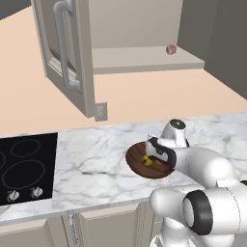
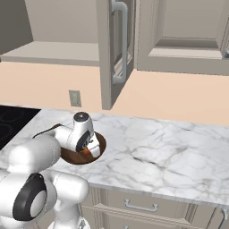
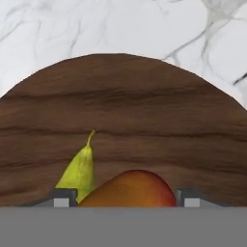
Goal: Open the cabinet. Pick the mango and pear from the cabinet and place them into the bowl. Then close the cabinet.
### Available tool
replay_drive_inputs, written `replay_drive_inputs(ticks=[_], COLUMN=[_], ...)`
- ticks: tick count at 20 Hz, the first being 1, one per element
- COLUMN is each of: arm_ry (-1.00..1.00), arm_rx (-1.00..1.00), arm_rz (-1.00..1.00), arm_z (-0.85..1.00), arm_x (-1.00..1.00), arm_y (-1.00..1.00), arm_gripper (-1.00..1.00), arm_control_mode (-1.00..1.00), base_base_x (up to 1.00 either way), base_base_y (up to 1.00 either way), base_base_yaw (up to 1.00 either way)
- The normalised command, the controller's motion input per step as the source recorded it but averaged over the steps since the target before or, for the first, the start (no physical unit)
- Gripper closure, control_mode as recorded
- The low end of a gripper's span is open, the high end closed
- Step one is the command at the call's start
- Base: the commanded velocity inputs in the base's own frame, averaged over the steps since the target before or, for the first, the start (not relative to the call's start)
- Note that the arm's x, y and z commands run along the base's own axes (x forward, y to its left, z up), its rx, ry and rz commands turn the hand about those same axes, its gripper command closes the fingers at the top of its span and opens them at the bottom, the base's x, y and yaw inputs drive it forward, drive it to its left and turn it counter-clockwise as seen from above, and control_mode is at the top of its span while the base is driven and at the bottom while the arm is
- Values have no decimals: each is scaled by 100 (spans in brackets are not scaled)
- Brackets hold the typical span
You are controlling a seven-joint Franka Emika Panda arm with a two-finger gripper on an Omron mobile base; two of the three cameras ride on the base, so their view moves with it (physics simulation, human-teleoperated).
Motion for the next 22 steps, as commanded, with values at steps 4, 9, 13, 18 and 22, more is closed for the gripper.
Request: replay_drive_inputs(ticks=[4,9,13,18,22], arm_ry=[0,1,1,2,0], arm_rx=[0,0,0,0,0], arm_rz=[0,-2,0,-1,-2], arm_z=[-14,-2,4,37,82], arm_x=[42,40,7,-9,-36], arm_y=[-2,0,0,0,0], arm_gripper=[100,-100,-100,-100,-100], arm_control_mode=[-100,-100,-100,-100,-100], base_base_x=[0,0,0,0,0], base_base_y=[0,0,0,0,0], base_base_yaw=[0,0,0,0,0])
